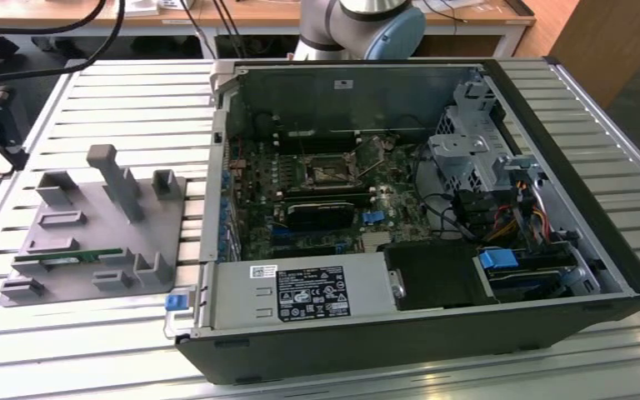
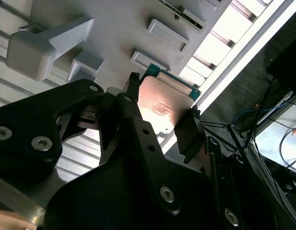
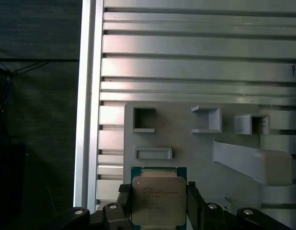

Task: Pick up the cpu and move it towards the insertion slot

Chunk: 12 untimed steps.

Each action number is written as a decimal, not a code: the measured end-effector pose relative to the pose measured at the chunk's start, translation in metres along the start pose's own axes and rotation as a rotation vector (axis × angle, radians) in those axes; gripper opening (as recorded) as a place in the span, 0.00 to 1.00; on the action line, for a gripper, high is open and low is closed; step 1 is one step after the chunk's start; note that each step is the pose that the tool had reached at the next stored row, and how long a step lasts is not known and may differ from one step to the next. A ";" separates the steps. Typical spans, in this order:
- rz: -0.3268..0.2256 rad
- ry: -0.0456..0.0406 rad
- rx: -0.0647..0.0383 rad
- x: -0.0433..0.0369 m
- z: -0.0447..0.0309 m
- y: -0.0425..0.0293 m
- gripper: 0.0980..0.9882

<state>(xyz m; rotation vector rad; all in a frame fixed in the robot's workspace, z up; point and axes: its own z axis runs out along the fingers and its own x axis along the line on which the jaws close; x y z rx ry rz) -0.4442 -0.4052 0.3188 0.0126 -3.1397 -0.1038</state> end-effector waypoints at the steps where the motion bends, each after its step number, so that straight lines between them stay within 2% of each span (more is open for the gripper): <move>1: 0.000 -0.0001 0.000 0.0000 -0.0012 0.0001 0.50; 12: 0.000 0.0000 0.000 0.0000 -0.0140 0.0011 0.50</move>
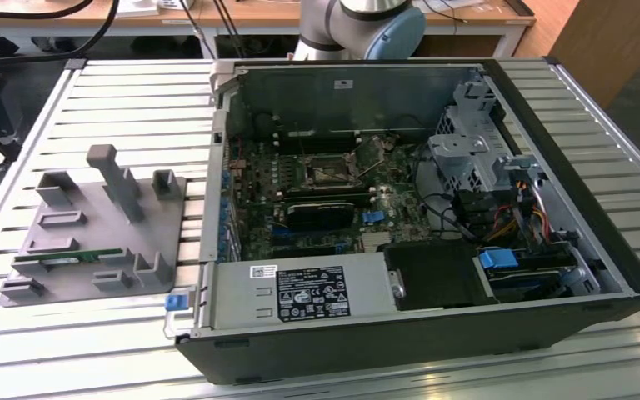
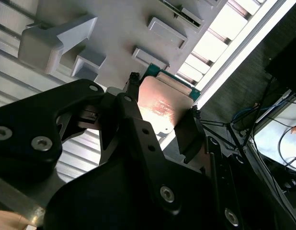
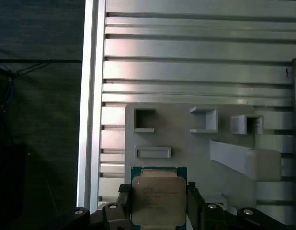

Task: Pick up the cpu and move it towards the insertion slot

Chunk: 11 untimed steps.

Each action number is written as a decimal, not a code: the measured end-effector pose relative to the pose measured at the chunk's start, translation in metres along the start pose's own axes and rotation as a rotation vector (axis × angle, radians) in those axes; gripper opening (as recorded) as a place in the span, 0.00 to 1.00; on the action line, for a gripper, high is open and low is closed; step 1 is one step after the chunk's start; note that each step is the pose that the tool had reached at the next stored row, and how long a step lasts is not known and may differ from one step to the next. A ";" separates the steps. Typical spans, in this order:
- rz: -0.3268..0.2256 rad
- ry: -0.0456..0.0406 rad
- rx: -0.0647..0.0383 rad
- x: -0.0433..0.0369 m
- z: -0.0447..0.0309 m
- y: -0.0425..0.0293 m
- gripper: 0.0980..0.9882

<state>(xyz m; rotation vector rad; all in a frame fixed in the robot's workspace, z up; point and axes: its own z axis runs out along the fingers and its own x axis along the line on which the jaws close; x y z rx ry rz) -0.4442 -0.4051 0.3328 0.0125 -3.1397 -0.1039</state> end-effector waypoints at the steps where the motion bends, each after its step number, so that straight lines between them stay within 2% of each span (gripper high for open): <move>1: 0.000 -0.0001 0.000 0.0000 -0.0012 0.0001 0.50; 11: 0.000 -0.0001 0.000 0.0000 -0.0132 0.0009 0.50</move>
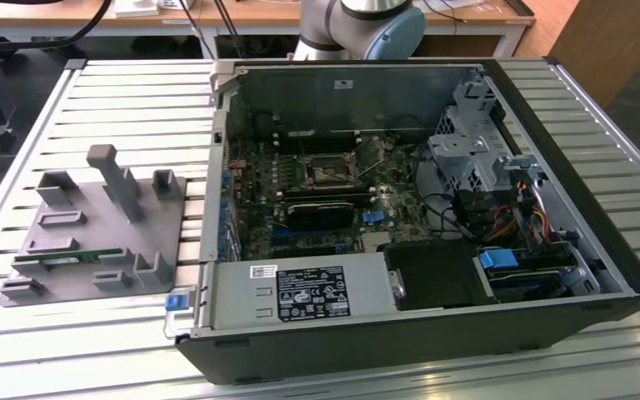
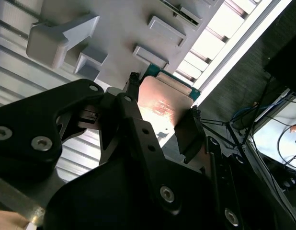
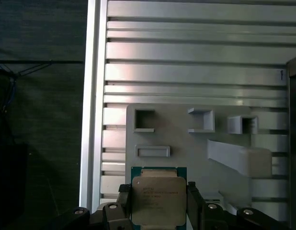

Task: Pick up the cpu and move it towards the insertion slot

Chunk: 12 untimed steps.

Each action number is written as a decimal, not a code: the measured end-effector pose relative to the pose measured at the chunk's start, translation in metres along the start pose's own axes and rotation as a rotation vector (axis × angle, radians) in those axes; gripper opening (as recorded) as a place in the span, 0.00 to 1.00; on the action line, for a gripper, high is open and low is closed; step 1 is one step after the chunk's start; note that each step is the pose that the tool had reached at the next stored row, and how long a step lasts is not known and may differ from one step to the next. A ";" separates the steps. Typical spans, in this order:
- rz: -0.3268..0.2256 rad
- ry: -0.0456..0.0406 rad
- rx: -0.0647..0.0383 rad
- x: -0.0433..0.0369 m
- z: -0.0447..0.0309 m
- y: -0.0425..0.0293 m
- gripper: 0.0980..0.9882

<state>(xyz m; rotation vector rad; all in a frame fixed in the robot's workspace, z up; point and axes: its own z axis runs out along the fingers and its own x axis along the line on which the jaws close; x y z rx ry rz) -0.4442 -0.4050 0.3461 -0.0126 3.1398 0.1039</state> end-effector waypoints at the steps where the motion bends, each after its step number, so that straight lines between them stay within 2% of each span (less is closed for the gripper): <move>1: 0.000 0.0000 0.000 0.0000 -0.0012 0.0001 0.50; 12: 0.000 0.0000 0.000 0.0000 -0.0127 0.0008 0.50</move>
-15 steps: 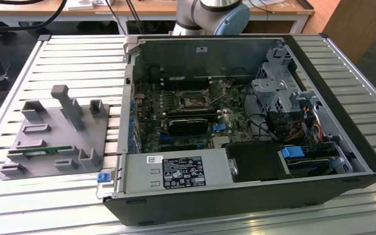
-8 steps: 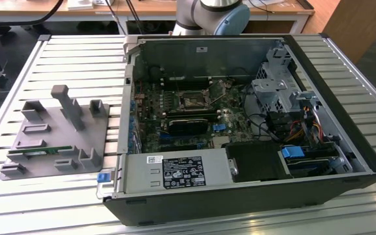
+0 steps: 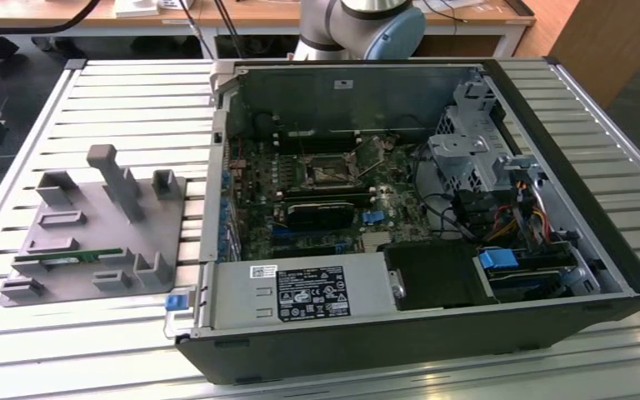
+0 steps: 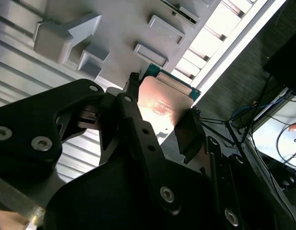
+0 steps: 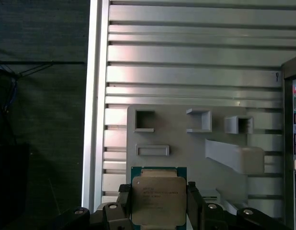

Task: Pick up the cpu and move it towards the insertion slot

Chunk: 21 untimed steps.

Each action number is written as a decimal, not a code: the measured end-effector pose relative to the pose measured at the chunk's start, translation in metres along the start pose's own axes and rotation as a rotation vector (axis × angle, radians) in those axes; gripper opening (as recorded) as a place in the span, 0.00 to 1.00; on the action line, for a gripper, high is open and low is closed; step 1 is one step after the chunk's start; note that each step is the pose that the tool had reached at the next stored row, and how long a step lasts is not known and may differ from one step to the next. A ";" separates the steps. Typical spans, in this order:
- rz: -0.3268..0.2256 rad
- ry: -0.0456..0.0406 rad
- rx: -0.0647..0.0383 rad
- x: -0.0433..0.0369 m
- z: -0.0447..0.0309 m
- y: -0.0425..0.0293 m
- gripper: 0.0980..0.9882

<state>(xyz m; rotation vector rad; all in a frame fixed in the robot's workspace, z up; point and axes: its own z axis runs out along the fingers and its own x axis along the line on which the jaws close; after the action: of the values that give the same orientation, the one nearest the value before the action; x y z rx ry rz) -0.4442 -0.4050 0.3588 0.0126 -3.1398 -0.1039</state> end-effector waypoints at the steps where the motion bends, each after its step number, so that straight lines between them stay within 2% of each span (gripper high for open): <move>1: 0.000 -0.0001 0.000 0.0000 -0.0008 0.0001 0.50; 15: 0.000 -0.0001 0.000 0.0000 -0.0148 0.0011 0.50; 21: 0.000 0.0000 0.000 0.0000 -0.0243 0.0021 0.50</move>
<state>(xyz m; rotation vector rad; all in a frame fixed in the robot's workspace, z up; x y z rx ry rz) -0.4442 -0.4046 0.3831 0.0126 -3.1398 -0.1039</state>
